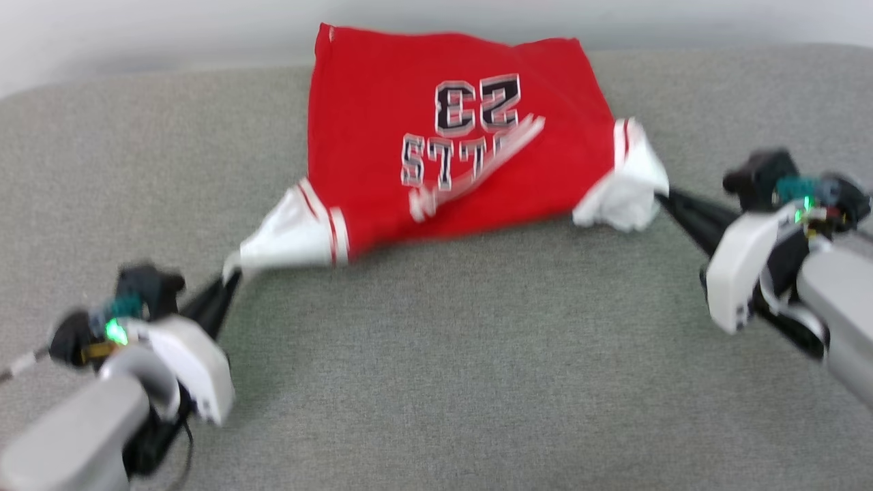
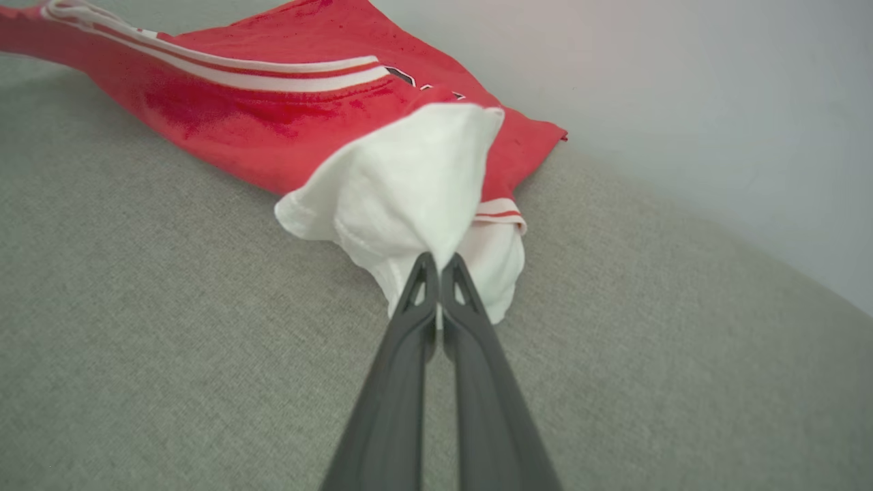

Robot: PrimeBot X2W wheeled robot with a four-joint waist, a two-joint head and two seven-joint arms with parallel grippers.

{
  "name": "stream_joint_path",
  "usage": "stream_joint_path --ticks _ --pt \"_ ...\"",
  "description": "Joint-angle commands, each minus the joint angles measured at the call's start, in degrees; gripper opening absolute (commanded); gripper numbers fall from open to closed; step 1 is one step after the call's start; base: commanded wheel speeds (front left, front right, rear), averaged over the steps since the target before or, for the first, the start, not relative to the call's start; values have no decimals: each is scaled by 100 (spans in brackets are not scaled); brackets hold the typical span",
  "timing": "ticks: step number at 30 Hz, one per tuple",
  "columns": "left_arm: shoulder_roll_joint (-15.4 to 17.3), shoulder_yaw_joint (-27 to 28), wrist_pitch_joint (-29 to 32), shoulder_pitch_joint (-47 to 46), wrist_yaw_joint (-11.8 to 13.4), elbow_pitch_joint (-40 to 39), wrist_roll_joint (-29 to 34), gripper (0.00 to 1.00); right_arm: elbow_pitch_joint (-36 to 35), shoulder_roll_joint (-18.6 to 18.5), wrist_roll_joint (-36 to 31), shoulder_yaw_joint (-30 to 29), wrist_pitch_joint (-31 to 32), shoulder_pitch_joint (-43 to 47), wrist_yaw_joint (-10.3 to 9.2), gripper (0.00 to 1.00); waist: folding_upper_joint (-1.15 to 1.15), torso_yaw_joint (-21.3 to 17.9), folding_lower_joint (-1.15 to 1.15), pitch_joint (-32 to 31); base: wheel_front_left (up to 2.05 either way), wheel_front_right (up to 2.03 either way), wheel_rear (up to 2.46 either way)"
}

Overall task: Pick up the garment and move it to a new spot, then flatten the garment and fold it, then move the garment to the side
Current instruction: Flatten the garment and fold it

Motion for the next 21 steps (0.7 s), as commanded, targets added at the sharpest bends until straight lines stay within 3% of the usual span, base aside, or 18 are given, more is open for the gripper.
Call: stream_joint_path --ticks 1,9,15,21 --pt "93 30 -26 515 183 -269 -154 0 -207 -186 115 62 3 372 -5 0 0 -44 1 -301 0 0 0" --pt "474 112 -25 2074 948 -1210 -524 0 -959 -872 318 168 132 1729 -5 0 0 -23 1 -784 0 0 0" --pt "618 239 -21 2933 1302 -1645 -699 0 -1442 -1320 261 181 180 2599 -6 0 0 -51 1 -998 0 0 0" --pt "632 438 -21 3458 1505 -1917 -732 0 -1675 -1516 267 28 219 3171 -7 0 0 -63 1 -1049 0 0 0"
